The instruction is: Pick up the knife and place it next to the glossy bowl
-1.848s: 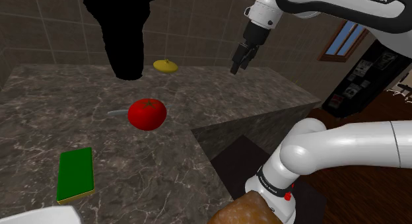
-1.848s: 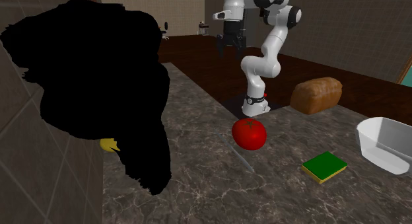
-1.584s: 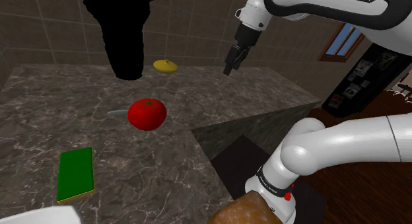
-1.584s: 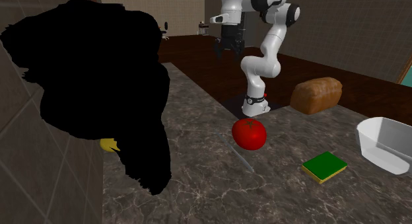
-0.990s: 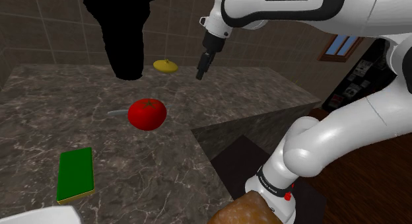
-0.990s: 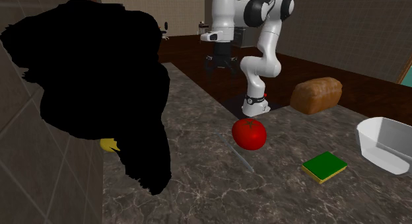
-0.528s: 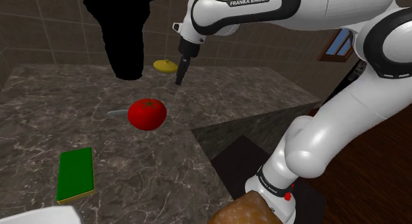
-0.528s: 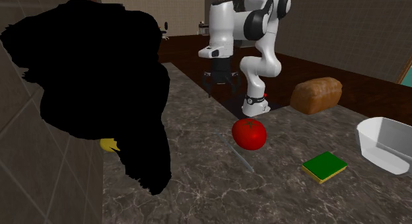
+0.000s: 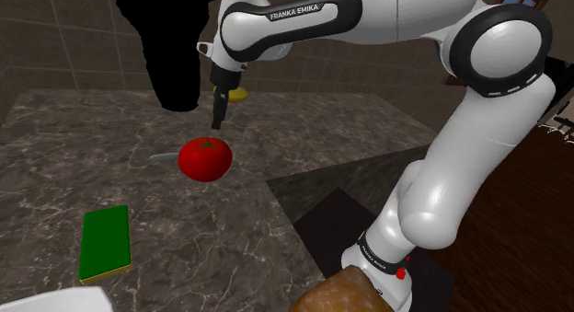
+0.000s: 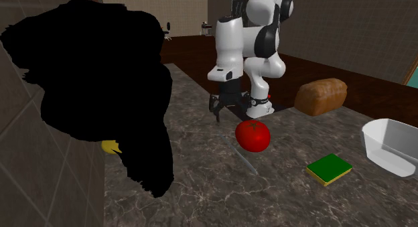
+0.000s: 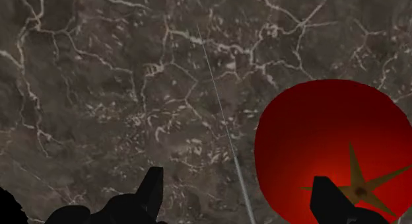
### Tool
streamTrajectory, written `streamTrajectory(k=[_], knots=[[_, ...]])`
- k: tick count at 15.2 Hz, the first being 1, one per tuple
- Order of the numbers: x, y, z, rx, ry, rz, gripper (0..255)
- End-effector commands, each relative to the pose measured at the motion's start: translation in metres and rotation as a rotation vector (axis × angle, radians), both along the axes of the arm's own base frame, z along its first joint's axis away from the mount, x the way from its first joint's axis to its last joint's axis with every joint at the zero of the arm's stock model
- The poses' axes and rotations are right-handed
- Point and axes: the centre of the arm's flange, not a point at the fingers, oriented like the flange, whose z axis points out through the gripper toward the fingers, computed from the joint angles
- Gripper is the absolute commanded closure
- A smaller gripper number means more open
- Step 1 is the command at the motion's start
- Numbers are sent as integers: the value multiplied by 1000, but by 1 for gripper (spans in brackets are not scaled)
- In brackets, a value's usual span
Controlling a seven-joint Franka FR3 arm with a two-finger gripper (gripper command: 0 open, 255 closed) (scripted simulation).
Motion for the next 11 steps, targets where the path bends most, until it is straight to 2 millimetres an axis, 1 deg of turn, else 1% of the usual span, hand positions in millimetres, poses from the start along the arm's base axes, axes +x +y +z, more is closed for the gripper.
streamTrajectory(k=[1,5,9,11], knots=[[11,21,-13,3,-2,65,0],[29,64,-35,9,-7,190,0],[41,109,-57,15,-12,313,0],[41,111,-67,15,-12,313,0]])
